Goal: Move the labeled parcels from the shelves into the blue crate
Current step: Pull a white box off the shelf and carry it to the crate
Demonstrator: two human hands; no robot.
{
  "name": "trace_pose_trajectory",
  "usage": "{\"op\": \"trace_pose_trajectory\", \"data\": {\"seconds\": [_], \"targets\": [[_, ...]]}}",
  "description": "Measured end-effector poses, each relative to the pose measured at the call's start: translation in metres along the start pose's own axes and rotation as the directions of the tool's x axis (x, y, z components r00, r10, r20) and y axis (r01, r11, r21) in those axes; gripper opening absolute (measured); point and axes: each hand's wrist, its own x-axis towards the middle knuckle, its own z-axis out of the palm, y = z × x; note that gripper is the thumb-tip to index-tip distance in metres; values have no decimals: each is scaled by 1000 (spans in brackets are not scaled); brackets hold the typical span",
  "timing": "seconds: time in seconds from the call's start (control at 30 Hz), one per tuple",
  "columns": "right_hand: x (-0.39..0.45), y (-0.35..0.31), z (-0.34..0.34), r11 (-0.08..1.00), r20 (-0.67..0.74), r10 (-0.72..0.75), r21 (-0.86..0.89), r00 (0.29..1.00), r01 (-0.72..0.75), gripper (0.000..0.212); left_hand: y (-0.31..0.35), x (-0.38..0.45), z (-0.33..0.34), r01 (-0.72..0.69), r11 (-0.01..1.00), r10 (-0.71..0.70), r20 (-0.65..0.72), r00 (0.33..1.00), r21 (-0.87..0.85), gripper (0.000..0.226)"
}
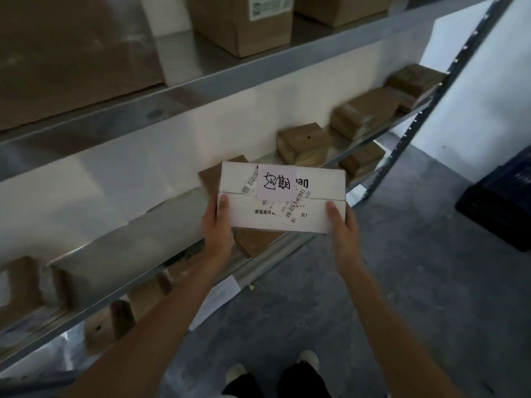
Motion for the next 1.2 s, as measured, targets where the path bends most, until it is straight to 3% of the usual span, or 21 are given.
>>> {"op": "trace_pose_trajectory", "data": {"seconds": [0.23, 0.4, 0.53, 0.63, 0.77, 0.93, 1.07, 1.2], "targets": [[47, -4, -132, 997, -249, 29, -56, 968, -44, 25, -5, -17, 143, -5, 996, -19, 285, 958, 85, 30], [66, 3, -208, 992, -391, 44, -89, 919, -85, 53, -10, -28, 231, 24, 979, -100, 380, 919, 202, 39], [78, 4, -249, 995, -466, 86, -8, 880, -102, 39, -17, -31, 294, -28, 977, -79, 476, 876, 212, 29], [89, 8, -276, 992, -521, 100, -10, 848, -124, 58, -13, -31, 338, -21, 981, -89, 540, 837, 195, 18], [116, 2, -308, 992, -611, 117, 31, 783, -123, 44, -6, -21, 400, -21, 979, -113, 623, 774, 204, 18], [146, 1, -348, 990, -689, 129, 55, 713, -126, 65, -2, -13, 473, -10, 977, -151, 731, 665, 211, 23], [170, -2, -386, 989, -744, 148, 104, 652, -106, 35, -5, -17, 531, -27, 962, -205, 785, 585, 272, 27], [198, 1, -430, 985, -764, 173, 140, 621, -101, 30, -9, -24, 589, -46, 955, -225, 815, 534, 293, 29]]}}
